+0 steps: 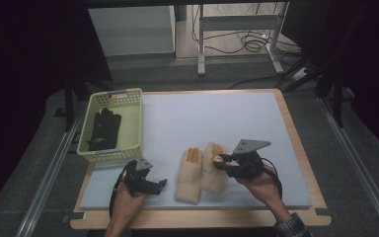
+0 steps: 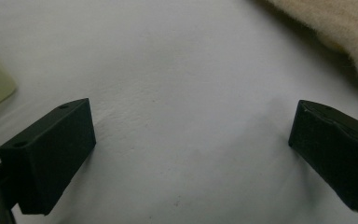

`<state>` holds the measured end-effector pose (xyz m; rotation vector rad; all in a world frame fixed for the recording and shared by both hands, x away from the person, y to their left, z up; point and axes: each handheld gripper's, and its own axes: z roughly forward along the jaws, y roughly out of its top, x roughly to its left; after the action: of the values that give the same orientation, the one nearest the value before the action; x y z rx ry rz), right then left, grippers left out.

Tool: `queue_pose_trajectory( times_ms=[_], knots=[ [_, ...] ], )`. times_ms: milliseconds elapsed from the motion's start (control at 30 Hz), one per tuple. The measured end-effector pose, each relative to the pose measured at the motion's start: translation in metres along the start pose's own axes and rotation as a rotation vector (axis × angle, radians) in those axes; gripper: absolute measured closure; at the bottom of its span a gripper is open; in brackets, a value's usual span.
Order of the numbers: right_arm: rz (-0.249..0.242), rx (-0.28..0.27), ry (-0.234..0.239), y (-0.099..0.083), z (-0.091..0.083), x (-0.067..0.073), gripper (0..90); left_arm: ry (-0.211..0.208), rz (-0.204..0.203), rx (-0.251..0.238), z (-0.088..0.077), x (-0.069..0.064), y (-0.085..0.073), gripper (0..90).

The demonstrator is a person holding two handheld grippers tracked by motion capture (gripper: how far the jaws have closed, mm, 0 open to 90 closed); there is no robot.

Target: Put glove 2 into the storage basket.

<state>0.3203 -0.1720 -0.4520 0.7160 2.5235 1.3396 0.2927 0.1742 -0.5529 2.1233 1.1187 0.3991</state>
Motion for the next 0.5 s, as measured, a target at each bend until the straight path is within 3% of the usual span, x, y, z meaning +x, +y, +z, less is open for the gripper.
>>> queue_pose_trajectory(
  times_ms=[133,167,367,433,500],
  knots=[
    [0.000,-0.003,0.041,0.016,0.010,0.014,63.4,0.001,0.004,0.003,0.000,0.000,0.000,0.9],
    [-0.019,0.004,0.048,0.022,0.020,0.021,63.2,0.001,0.001,0.000,0.000,0.000,0.000,0.9],
    [-0.016,0.075,0.015,0.016,0.065,0.032,61.7,0.001,0.003,-0.003,0.000,0.000,0.000,1.0],
    [0.009,0.095,0.009,0.006,0.079,0.034,56.7,0.001,0.001,-0.004,0.000,0.000,0.000,1.0],
    [0.039,0.121,-0.002,-0.003,0.090,0.036,42.3,0.001,0.001,-0.003,0.000,0.000,0.000,1.0]
  ],
)
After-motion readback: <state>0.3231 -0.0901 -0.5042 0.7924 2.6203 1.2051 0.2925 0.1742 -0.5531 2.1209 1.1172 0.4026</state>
